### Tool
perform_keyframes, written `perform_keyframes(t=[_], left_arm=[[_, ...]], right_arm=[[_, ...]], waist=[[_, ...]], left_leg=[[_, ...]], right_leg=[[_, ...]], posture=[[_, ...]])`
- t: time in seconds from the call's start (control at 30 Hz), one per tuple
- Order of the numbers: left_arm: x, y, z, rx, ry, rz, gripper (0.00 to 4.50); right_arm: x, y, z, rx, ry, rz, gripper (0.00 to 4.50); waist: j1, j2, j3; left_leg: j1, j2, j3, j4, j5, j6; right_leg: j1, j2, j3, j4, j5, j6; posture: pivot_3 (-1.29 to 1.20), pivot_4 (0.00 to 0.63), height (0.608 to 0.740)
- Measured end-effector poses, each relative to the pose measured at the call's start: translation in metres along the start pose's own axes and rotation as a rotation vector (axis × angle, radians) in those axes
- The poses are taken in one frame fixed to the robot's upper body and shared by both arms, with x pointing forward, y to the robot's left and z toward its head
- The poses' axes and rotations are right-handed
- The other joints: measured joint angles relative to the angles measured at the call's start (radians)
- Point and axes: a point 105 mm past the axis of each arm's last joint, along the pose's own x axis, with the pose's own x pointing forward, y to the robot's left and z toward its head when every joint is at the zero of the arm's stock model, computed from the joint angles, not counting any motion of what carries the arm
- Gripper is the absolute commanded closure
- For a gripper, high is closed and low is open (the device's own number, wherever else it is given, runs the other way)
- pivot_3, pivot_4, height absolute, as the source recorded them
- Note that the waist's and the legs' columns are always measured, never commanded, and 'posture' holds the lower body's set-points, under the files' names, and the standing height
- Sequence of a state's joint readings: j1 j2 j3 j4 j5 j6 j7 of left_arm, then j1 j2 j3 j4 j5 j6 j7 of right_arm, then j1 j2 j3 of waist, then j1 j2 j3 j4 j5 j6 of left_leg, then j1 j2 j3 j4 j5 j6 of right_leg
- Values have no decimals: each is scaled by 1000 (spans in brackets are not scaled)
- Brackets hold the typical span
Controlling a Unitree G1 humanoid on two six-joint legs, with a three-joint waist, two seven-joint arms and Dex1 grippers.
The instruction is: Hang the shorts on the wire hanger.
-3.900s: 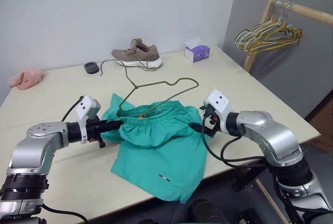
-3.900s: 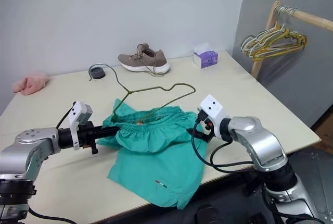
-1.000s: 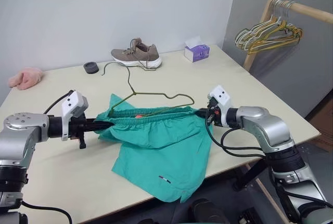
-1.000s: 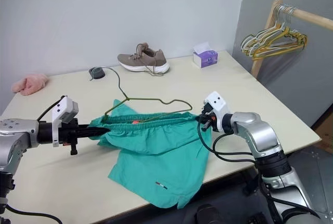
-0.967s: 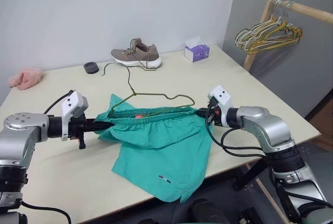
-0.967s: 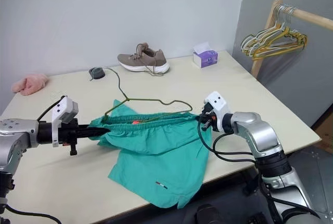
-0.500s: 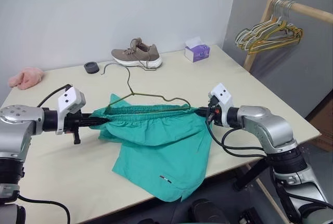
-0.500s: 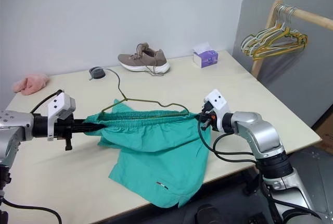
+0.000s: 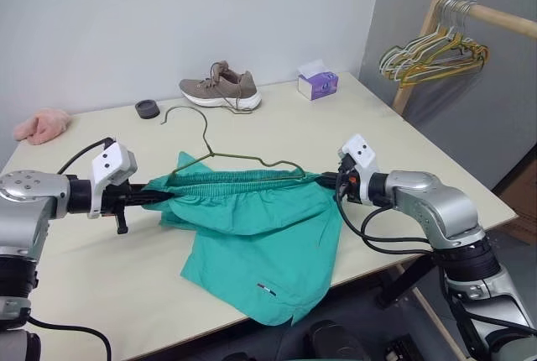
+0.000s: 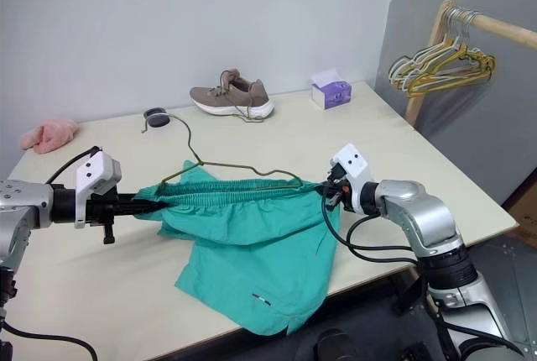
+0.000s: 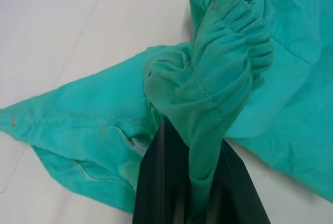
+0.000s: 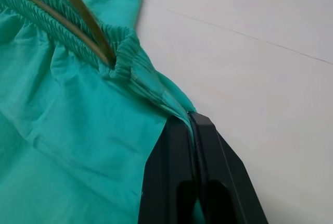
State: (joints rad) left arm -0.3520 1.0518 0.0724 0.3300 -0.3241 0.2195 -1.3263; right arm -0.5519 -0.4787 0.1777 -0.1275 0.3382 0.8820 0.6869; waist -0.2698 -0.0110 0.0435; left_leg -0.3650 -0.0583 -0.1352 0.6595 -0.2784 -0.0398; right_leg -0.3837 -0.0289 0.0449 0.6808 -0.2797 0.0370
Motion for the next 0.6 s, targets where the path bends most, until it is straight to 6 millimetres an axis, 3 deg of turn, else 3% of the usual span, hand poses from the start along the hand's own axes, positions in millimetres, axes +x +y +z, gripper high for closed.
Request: perform_keyframes(t=[0.33, 0.6], left_arm=[[4, 9, -11, 117, 89, 53, 4500], [3, 34, -5, 221, 124, 200, 4500]], right_arm=[[-7, 9, 4, -22, -9, 26, 4480], [-9, 16, 5, -42, -18, 39, 4480]], waist=[[6, 0, 0], [11, -1, 0]], left_leg=[[0, 0, 0, 0, 0, 0], [0, 0, 0, 0, 0, 0]], right_leg=[[0, 0, 0, 0, 0, 1], [0, 0, 0, 0, -1, 2]], posture=[[-283, 0, 740], [-283, 0, 740]])
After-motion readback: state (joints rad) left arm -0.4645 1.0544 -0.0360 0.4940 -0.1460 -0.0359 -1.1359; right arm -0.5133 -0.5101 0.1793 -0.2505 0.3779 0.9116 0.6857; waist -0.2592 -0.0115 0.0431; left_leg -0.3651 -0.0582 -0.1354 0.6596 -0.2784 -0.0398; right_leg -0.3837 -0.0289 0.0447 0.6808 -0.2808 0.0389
